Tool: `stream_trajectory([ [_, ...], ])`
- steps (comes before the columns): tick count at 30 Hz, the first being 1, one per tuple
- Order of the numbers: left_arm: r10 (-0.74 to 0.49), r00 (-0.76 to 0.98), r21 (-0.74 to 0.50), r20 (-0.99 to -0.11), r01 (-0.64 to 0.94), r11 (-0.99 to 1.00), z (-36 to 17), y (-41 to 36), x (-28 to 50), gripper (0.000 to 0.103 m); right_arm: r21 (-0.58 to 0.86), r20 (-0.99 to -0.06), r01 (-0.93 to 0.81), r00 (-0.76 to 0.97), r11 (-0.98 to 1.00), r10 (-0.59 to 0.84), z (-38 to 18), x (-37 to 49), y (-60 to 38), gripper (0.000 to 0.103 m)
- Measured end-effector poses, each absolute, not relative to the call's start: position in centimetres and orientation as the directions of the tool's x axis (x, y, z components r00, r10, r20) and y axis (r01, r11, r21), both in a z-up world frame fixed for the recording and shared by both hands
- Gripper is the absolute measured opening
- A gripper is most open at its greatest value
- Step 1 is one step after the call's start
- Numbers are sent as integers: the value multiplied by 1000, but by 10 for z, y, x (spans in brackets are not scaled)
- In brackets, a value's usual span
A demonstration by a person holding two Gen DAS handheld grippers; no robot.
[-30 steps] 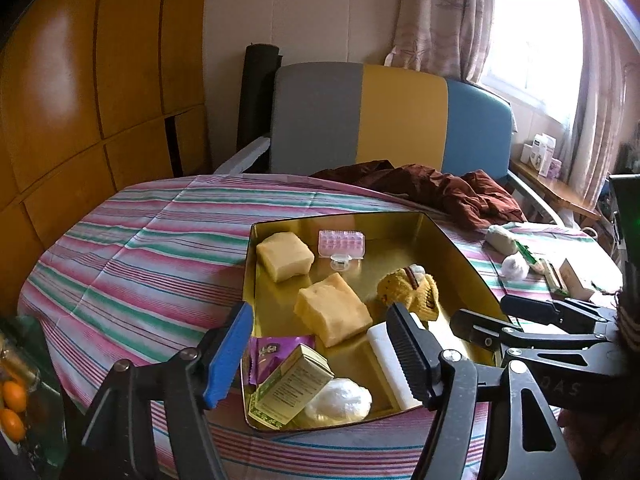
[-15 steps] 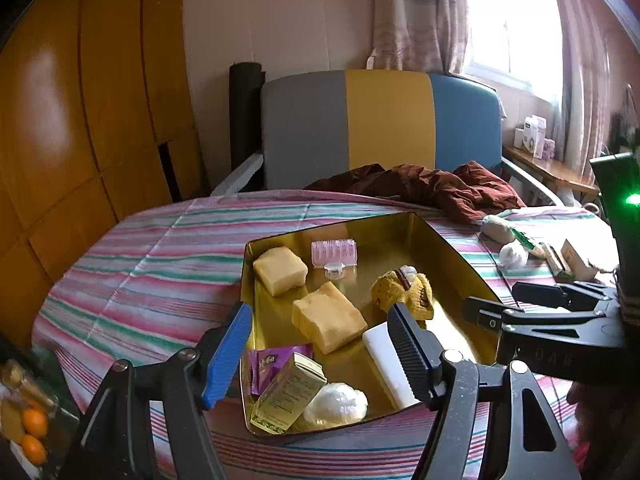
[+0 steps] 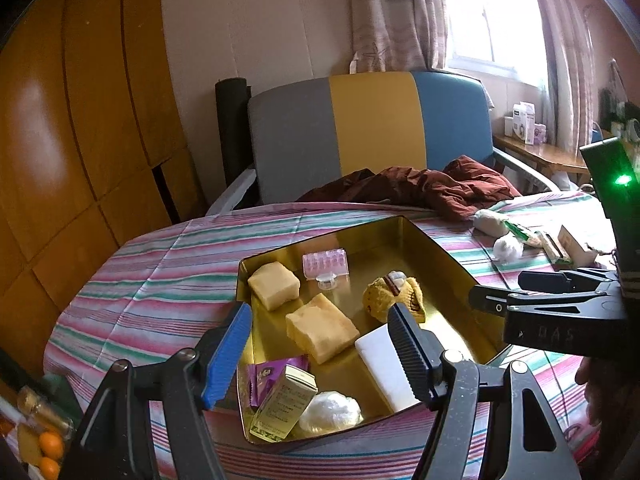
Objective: Organize objects
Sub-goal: 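Withdraw both tools from the tray toward the remaining items, then grasp the cream bird-print box with right tool while left tool approaches cracker packs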
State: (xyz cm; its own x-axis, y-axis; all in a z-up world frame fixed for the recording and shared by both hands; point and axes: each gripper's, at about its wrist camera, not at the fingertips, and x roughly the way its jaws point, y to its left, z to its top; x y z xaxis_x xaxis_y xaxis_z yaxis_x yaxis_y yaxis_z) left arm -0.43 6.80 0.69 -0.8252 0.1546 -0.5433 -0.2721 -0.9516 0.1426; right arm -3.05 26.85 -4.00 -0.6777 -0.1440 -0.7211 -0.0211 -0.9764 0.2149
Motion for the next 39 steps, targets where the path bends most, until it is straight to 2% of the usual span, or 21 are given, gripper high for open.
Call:
stream_trajectory([
  [12, 162, -817, 179, -554, -307, -935, 4, 86, -2, 71, 233, -732, -105, -673, -967, -103, -45, -30, 309, 73],
  [20, 216, -783, 167, -583, -375, -912, -3, 106, -6, 71, 268, -779, -247, -624, -931, -59, -55, -31, 370, 73],
  [33, 304, -726, 164, -616, -496, -853, -11, 154, -10, 71, 217, -803, -551, -570, -806, 173, -38, -19, 528, 73],
  [39, 324, -708, 165, -627, -528, -833, -13, 174, -15, 71, 161, -826, -604, -516, -781, 228, -49, -35, 574, 73],
])
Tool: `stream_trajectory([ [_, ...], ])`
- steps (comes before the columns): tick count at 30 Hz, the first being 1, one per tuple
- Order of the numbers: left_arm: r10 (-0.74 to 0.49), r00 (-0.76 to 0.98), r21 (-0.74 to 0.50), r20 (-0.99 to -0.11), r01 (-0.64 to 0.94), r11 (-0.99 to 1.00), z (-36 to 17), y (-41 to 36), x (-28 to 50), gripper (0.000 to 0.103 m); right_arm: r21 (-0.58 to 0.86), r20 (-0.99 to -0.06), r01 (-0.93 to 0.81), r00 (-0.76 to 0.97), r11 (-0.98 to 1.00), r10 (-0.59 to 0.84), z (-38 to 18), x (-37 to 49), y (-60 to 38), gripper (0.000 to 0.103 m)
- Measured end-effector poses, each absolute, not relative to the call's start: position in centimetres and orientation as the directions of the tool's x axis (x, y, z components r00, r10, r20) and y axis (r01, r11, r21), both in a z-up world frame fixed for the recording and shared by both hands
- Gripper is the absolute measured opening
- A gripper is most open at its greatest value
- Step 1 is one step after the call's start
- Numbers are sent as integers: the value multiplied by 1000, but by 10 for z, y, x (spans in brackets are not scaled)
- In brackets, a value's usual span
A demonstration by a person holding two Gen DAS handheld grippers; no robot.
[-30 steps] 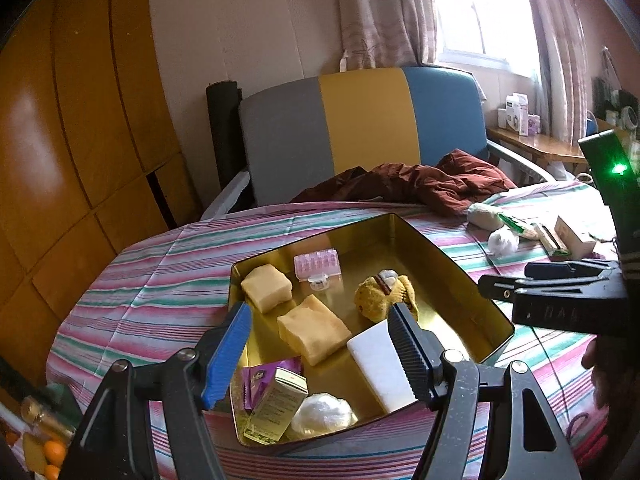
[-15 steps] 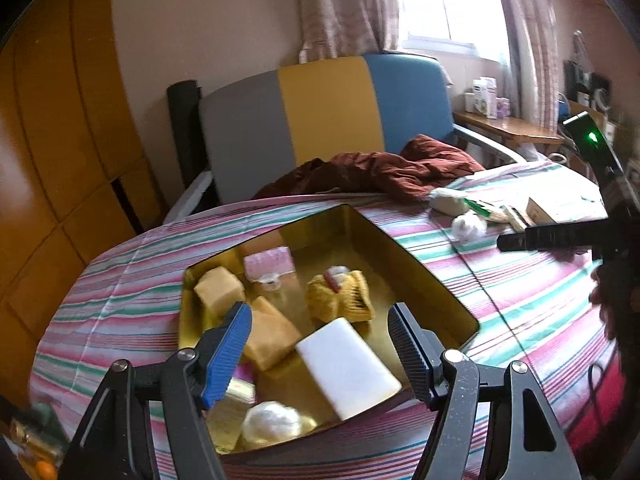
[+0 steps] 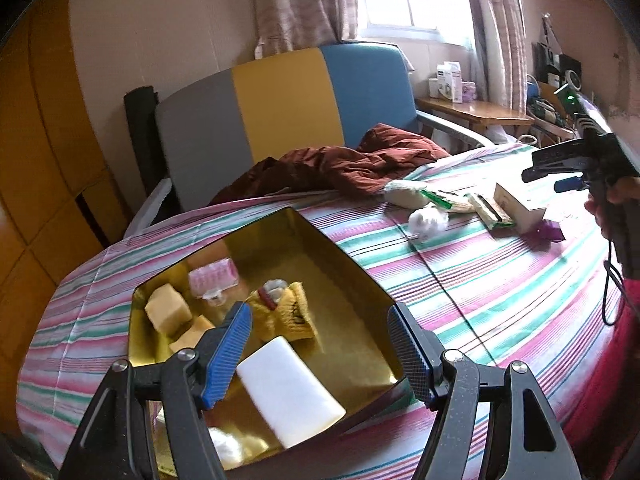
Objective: Organize objects
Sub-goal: 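Grasp the cream bird-print box with right tool while left tool approaches cracker packs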
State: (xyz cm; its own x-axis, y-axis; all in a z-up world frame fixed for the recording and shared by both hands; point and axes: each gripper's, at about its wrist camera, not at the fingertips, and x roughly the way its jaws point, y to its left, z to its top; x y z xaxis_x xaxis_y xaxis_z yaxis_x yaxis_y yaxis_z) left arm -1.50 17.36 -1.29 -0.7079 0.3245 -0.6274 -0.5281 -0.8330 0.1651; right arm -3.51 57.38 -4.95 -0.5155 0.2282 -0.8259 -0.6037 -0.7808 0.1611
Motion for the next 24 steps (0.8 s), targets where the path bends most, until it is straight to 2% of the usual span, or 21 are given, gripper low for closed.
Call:
stream_trajectory([
  [10, 326, -715, 228, -619, -560, -797, -10, 215, -30, 71, 130, -856, -597, -471, -792, 215, -85, -67, 596, 73],
  [12, 323, -713, 237, -622, -565, -790, -12, 224, -34, 79, 125, -863, -599, -459, -791, 211, -89, -68, 597, 73],
  [14, 325, -707, 245, -627, -576, -780, -15, 233, -39, 79, 141, -871, -593, -455, -793, 185, -93, -66, 600, 73],
  [17, 335, -688, 238, -644, -595, -767, -19, 244, -43, 79, 140, -877, -593, -446, -793, 179, -96, -65, 602, 55],
  [24, 364, -630, 187, -686, -635, -749, -26, 264, -56, 79, 140, -876, -591, -449, -794, 179, -94, -65, 601, 55],
])
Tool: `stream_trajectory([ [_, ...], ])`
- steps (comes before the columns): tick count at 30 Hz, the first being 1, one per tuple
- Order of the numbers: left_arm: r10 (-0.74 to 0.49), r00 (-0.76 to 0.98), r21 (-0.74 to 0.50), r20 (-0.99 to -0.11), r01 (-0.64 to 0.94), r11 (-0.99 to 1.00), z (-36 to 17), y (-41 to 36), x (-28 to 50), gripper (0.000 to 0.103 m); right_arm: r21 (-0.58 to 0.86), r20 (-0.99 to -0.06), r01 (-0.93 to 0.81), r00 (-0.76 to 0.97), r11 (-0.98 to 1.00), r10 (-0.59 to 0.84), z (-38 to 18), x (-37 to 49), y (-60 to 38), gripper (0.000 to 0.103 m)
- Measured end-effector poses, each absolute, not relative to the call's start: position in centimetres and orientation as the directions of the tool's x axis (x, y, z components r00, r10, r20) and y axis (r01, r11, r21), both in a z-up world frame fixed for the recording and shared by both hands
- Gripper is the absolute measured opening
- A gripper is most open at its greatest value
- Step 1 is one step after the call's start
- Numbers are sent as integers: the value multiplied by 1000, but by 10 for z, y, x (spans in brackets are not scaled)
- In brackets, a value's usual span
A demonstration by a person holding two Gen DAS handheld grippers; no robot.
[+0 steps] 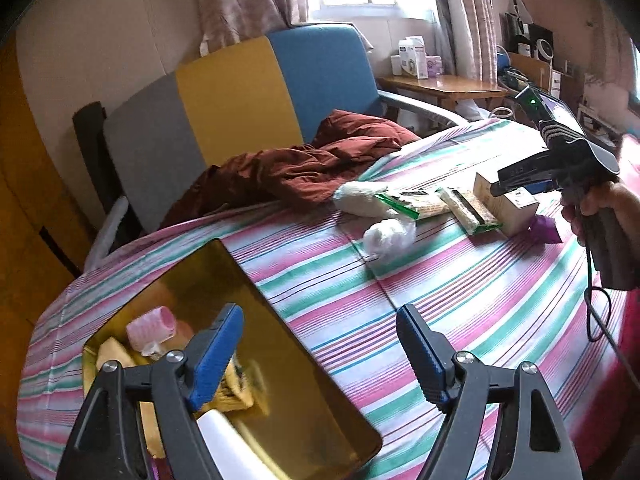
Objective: Organize objects
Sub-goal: 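Grasp the cream bird-print box with right tool while left tool approaches cracker packs, then grasp a green-edged cracker pack with left tool while right tool holds the cream box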
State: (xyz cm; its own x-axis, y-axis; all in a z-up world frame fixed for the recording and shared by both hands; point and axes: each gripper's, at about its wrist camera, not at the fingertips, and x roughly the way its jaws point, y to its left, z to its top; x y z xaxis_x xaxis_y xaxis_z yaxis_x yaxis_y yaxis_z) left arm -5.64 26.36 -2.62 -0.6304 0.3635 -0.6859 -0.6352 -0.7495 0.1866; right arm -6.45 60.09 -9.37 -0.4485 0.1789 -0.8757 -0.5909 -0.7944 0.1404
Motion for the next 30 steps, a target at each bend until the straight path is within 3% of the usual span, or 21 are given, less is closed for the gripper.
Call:
stream_trajectory([
  [10, 399, -528, 81, -750, -672, -736, -35, 291, -82, 79, 176, -866, -620, -467, -765, 180, -88, -57, 610, 55],
  [23, 446, -470, 101, -762, -766, -635, -32, 354, -116, 78, 217, -864, -619, -482, -755, 147, -86, -56, 613, 55],
  [30, 484, -449, 195, -751, -851, -487, -37, 407, -122, 73, 228, -875, -627, -467, -745, 125, -90, -56, 614, 55],
])
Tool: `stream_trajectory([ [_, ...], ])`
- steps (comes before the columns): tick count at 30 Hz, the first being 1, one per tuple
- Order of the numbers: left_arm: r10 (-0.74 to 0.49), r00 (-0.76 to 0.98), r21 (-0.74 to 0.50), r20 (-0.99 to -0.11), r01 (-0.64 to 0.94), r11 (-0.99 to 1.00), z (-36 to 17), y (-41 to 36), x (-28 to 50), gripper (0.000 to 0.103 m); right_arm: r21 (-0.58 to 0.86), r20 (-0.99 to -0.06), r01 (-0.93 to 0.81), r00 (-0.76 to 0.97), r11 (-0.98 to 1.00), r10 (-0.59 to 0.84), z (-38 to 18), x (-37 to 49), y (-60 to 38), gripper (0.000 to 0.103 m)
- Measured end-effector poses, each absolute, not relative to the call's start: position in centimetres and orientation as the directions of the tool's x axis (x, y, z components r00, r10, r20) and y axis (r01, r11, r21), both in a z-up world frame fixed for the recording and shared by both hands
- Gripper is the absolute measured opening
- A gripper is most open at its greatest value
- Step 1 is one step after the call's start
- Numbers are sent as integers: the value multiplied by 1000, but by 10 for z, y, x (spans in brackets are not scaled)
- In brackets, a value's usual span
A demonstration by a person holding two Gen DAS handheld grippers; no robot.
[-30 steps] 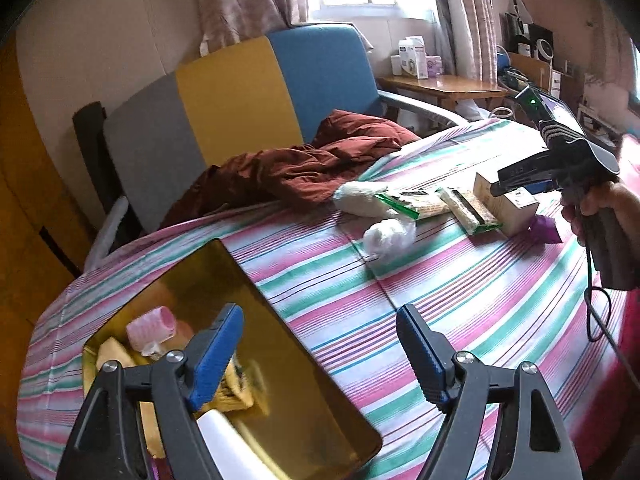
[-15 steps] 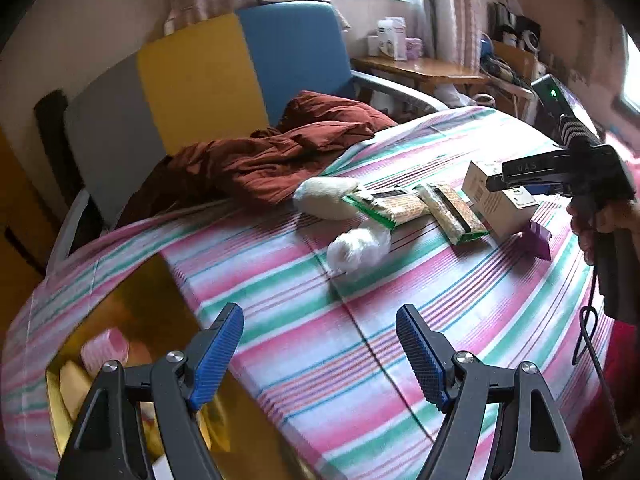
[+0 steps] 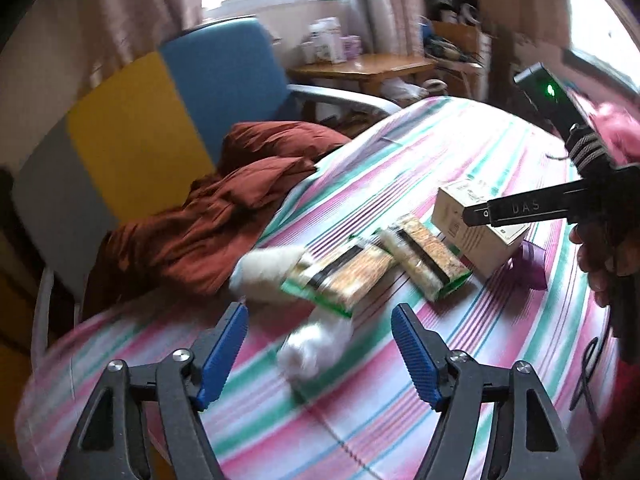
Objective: Organize objects
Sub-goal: 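Grasp a green-edged cracker pack with left tool while right tool holds the cream box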
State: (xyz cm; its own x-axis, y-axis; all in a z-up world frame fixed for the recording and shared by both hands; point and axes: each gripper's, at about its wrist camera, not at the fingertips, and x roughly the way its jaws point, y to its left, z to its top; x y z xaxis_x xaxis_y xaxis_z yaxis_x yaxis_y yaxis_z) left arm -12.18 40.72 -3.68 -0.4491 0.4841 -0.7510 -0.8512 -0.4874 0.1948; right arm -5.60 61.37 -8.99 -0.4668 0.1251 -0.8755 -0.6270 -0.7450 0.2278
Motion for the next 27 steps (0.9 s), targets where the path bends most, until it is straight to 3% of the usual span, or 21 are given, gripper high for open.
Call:
stream_trajectory([
  [5, 477, -423, 286, -771, -898, -334, -52, 450, -126, 71, 244, -875, -624, -471, -743, 108, -91, -56, 614, 55],
  [13, 404, -364, 330, -839, -931, -154, -87, 495, -146, 71, 256, -882, -612, -465, -749, 78, -95, -59, 614, 55],
  [24, 363, -331, 304, -871, -944, -131, -116, 515, -159, 71, 239, -886, -602, -457, -762, 83, -97, -62, 613, 56],
  [25, 362, -319, 285, -876, -947, -145, -116, 515, -161, 67, 236, -886, -600, -456, -764, 84, -97, -62, 612, 56],
  [26, 363, -307, 267, -880, -951, -157, -115, 514, -162, 53, 233, -886, -598, -456, -767, 87, -98, -62, 611, 56],
  [27, 365, -306, 263, -879, -951, -162, -113, 513, -161, 48, 228, -887, -597, -454, -769, 89, -98, -63, 611, 56],
])
